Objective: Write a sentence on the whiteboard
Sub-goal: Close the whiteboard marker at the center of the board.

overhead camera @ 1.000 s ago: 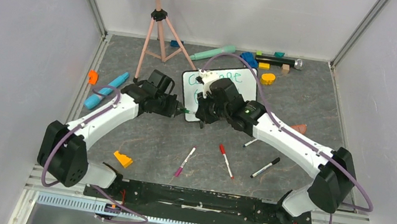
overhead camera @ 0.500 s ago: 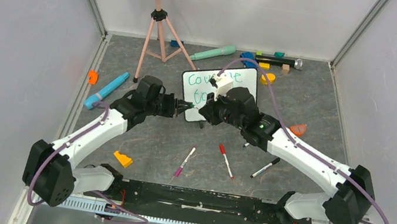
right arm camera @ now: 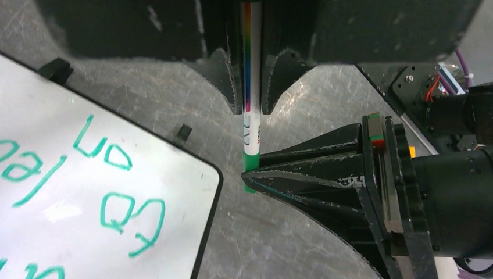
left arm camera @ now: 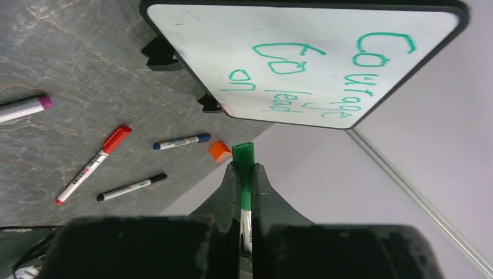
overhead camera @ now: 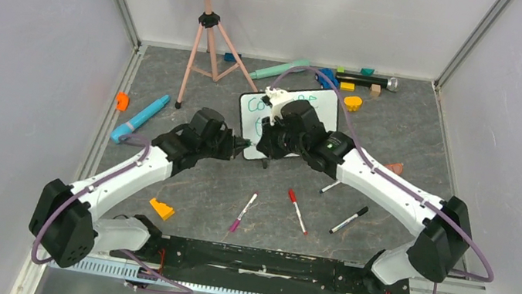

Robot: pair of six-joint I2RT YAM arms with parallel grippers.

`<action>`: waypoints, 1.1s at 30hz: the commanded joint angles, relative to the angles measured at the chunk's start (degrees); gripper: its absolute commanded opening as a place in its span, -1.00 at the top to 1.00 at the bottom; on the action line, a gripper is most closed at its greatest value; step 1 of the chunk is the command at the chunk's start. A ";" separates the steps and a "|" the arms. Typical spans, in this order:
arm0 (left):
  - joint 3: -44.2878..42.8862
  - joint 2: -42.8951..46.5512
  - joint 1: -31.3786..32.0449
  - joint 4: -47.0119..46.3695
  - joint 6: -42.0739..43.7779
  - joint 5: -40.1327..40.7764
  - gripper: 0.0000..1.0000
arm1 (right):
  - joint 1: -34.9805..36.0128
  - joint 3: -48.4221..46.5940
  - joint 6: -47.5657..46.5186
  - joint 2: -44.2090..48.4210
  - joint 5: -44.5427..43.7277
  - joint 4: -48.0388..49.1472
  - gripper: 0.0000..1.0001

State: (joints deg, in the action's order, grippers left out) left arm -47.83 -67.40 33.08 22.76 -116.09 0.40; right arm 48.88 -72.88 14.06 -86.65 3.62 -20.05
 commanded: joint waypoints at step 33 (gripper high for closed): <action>12.16 -14.33 19.57 -33.82 -0.59 -17.38 0.62 | 6.82 14.79 9.92 -6.74 -11.19 -13.84 1.00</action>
State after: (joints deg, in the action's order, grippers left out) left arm -34.06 -86.46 50.39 -0.32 -117.99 -8.69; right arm 55.86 -60.64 22.44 -88.12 -4.82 -38.09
